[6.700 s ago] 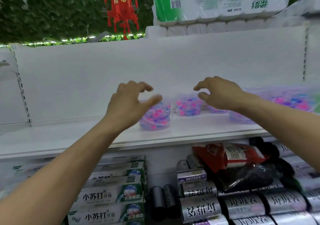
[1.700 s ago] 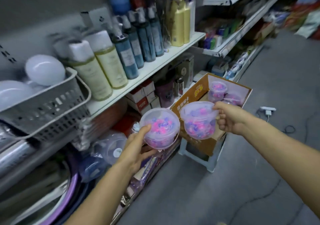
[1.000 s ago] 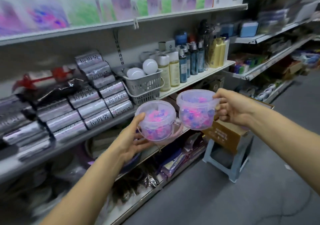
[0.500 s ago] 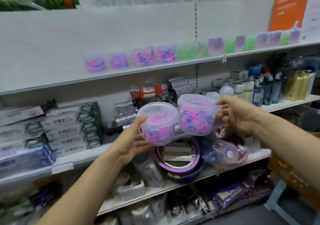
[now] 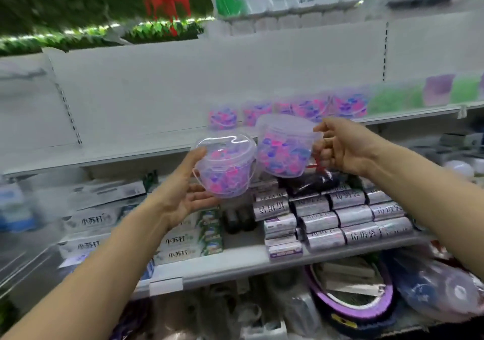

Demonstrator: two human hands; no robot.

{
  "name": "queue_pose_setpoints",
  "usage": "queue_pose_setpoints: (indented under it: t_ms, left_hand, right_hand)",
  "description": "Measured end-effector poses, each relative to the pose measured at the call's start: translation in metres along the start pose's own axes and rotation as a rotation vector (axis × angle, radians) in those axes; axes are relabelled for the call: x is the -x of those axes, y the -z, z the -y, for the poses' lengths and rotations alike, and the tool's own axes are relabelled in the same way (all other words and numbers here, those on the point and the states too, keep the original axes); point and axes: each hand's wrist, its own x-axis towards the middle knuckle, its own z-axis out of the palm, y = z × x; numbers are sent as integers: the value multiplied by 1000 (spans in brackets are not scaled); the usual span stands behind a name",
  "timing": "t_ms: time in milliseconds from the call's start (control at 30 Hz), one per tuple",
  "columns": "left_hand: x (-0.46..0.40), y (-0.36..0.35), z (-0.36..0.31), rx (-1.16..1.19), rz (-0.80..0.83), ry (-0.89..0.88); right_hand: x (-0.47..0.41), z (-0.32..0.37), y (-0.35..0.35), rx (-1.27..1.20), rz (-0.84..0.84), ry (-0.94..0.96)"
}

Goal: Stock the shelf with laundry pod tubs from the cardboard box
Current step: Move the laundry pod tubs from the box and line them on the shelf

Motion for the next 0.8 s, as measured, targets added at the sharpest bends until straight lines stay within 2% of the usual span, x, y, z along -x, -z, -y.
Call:
queue_pose_setpoints:
  t_ms: [200, 367, 467, 533, 633, 700, 800]
  left_hand:
    - [-53, 94, -49, -7, -38, -69]
    - [-93, 142, -81, 30, -67, -64]
    - [-111, 165, -93, 35, -87, -73]
    - [-121, 179, -97, 36, -101, -76]
    - [-131, 196, -98, 76, -121, -90]
    - [-138, 200, -100, 81, -131, -108]
    - [-148, 201, -104, 58, -150, -113]
  right_hand:
    - [-76, 21, -106, 26, -111, 98]
    - [-133, 25, -175, 74, -213, 139]
    - [-159, 26, -200, 126, -100, 111]
    - [-169, 26, -204, 325, 0, 185]
    - [-189, 24, -194, 1043, -80, 606]
    - [-202, 23, -195, 1125, -56, 769]
    - [-223, 23, -210, 1123, 24, 818]
